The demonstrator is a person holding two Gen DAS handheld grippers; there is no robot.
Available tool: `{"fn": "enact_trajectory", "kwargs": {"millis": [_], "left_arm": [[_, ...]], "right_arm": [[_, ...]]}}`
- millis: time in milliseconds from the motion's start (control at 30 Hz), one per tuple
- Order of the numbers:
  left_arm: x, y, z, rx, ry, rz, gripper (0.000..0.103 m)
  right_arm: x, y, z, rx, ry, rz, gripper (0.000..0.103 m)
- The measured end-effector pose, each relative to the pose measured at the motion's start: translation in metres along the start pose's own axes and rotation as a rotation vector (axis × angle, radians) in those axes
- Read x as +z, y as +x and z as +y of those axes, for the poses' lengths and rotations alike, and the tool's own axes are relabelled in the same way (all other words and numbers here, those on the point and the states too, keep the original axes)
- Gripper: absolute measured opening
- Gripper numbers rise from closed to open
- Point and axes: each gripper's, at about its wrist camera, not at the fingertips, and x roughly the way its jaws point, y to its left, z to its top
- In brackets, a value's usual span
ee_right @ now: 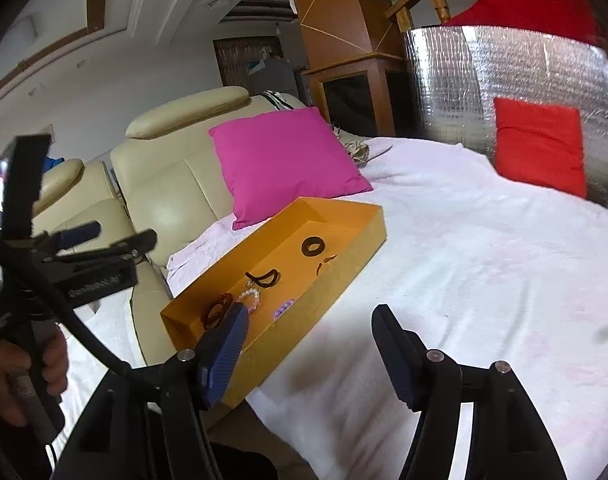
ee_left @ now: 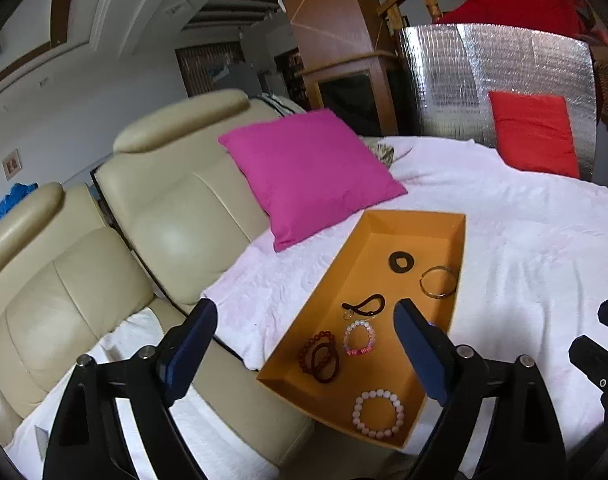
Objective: Organize jewelry
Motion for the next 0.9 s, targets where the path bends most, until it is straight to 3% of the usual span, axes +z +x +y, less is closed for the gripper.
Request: {"fn": "enact_trajectory", "kwargs": {"millis": [233, 533, 900], "left_arm": [[-0.001, -0.059, 0.009, 0.069, 0.015, -0.077, 0.100], [-0.005, -0.112, 0.021, 0.048, 0.013, -0.126, 0.100], [-0.005, -0.149, 0.033, 0.054, -0.030, -0.169, 0.100]], "right_arm": [[0.009, -0.051, 0.021, -0.047, -0.042, -0.009, 0.077], [0.013, -0.097, 0.055, -0.080, -0.097, -0.031, 0.078], [0.013, -0.128, 0.077, -0.092, -0.131, -0.062, 0.080]]}}
